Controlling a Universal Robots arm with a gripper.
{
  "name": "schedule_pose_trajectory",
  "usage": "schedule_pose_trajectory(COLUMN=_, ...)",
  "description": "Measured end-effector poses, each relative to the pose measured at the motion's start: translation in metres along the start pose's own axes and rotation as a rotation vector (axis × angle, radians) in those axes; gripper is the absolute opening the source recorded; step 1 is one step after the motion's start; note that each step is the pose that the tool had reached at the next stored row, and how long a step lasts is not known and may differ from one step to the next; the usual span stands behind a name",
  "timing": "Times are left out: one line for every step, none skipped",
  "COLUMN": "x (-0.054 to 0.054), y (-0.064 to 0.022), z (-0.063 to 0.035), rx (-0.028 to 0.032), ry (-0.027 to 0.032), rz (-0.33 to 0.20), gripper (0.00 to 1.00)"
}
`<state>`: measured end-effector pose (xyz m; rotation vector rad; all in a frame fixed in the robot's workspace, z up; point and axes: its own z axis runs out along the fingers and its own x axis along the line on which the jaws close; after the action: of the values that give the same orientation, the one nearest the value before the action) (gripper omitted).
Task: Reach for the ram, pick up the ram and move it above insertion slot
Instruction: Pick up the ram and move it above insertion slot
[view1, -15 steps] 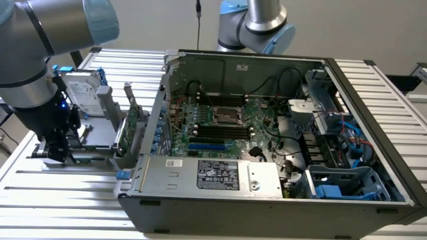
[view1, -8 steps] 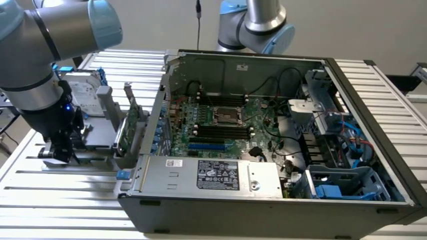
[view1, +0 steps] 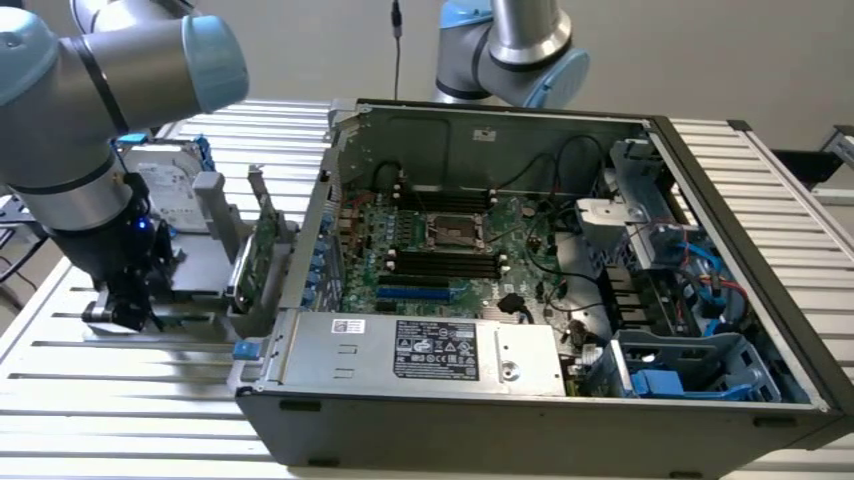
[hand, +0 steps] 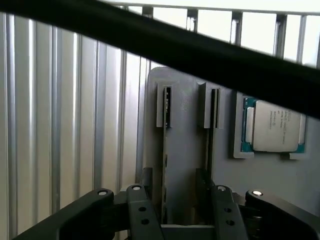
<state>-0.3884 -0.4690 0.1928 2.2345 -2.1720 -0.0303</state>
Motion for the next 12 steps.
schedule_pose_trajectory(x=0.0002, y=0.0, z=0.0007, rx=0.0001, ry=-0.0002, rz=0.003, gripper=0.48)
schedule_pose_trajectory(x=0.0005, y=0.0, z=0.0014, rx=0.0001, ry=-0.0002, rz=0.003, gripper=0.48)
schedule_pose_trajectory(x=0.0007, y=0.0002, z=0.0018, rx=0.0, ry=-0.0003, rz=0.003, gripper=0.48)
schedule_pose_trajectory(x=0.0011, y=0.0004, z=0.0019, rx=0.0, ry=-0.0005, rz=0.003, gripper=0.48)
schedule_pose_trajectory(x=0.0015, y=0.0011, z=0.002, rx=0.0, ry=-0.0009, rz=0.003, gripper=0.48)
schedule_pose_trajectory(x=0.002, y=0.0017, z=0.002, rx=0.0, ry=-0.0013, rz=0.003, gripper=0.48)
schedule_pose_trajectory(x=0.0031, y=0.0018, z=0.0021, rx=0.0001, ry=-0.0019, rz=0.003, gripper=0.48)
schedule_pose_trajectory(x=0.0037, y=0.0019, z=0.002, rx=0.0, ry=-0.0019, rz=0.003, gripper=0.48)
schedule_pose_trajectory(x=0.0037, y=0.0019, z=0.0022, rx=0.0, ry=-0.002, rz=0.003, gripper=0.48)
schedule_pose_trajectory(x=0.0042, y=0.0019, z=0.0023, rx=0.0001, ry=-0.0024, rz=0.003, gripper=0.48)
schedule_pose_trajectory(x=0.0048, y=0.0019, z=0.0023, rx=0.0, ry=-0.0027, rz=0.003, gripper=0.48)
schedule_pose_trajectory(x=0.0052, y=0.002, z=0.0022, rx=-0.0001, ry=-0.003, rz=0.003, gripper=0.48)
